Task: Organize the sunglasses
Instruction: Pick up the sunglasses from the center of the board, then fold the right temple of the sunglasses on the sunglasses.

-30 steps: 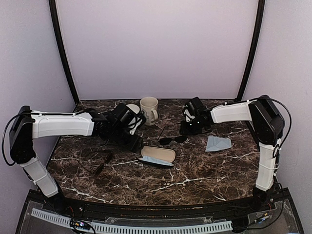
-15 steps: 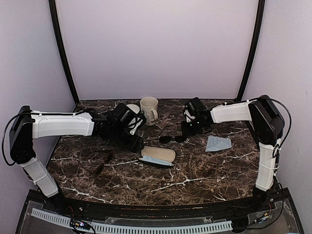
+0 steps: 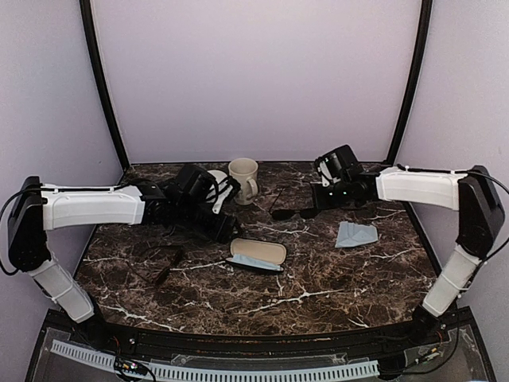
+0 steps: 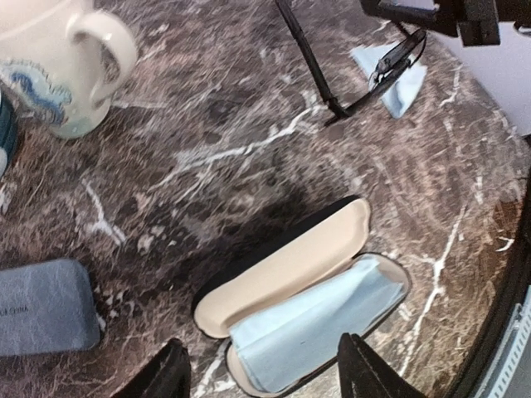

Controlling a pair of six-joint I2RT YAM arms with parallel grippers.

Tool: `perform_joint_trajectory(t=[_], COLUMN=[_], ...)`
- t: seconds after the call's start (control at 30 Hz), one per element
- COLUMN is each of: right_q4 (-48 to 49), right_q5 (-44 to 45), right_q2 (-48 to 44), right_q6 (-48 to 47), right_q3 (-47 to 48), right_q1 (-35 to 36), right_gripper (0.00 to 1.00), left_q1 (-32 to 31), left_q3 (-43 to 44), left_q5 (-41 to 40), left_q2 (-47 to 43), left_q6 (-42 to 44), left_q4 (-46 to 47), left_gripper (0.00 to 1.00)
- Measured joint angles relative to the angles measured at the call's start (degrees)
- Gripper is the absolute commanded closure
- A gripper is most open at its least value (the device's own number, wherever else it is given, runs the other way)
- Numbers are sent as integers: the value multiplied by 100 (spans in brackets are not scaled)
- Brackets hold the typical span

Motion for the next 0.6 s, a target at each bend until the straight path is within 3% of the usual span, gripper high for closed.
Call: perform_joint_trajectory(t=[0.23,0.33,0.6], right_q4=[726,831,1036], right_q5=[195,195,195], right_q2=[-1624,-1814,-2011], right_q6=[-164,-144,-15], right_q3=[-1497,-1779,-1902], right_q1=[546,798,1200], right_gripper=[100,100,100], left_q1=[-44,-164,-431], left_q3=[-299,-297,271], left_q5=[866,1069,1307], left_q2=[-562,-651,-98], left_q6=[129,258,446], left_q4=[1123,1403,1349], left_gripper=[29,22,16])
